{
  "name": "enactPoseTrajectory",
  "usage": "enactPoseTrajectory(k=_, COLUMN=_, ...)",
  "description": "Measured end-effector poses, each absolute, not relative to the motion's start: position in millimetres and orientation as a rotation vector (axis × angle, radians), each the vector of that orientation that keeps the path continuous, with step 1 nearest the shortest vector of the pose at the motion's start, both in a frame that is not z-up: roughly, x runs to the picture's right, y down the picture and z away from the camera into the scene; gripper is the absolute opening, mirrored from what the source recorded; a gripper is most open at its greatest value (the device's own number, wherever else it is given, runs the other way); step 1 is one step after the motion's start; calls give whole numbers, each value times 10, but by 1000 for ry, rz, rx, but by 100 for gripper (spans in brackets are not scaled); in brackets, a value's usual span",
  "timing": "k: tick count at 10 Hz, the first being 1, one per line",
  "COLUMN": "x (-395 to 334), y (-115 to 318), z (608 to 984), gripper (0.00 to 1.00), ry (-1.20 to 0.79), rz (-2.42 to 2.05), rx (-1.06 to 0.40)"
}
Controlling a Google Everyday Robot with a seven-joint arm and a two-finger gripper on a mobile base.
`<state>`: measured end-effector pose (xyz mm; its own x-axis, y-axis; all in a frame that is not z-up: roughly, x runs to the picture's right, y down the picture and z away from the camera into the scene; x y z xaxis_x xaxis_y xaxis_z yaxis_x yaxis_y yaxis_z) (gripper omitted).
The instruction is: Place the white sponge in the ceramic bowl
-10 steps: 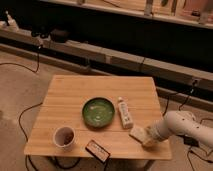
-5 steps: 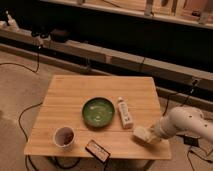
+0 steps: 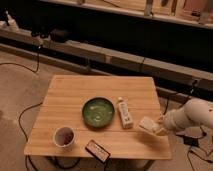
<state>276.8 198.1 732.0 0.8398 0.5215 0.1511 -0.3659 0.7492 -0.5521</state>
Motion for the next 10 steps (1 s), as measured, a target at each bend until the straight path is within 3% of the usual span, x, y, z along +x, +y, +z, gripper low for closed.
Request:
enactPoseTrajectory(k=4, x=2537, y=1759, z=7540, gripper=1, ry=-435, rz=476, rx=-540)
enactPoseTrajectory(k=10, x=1743, y=1317, z=8147, gripper=1, ry=-441, rz=264, rx=-566)
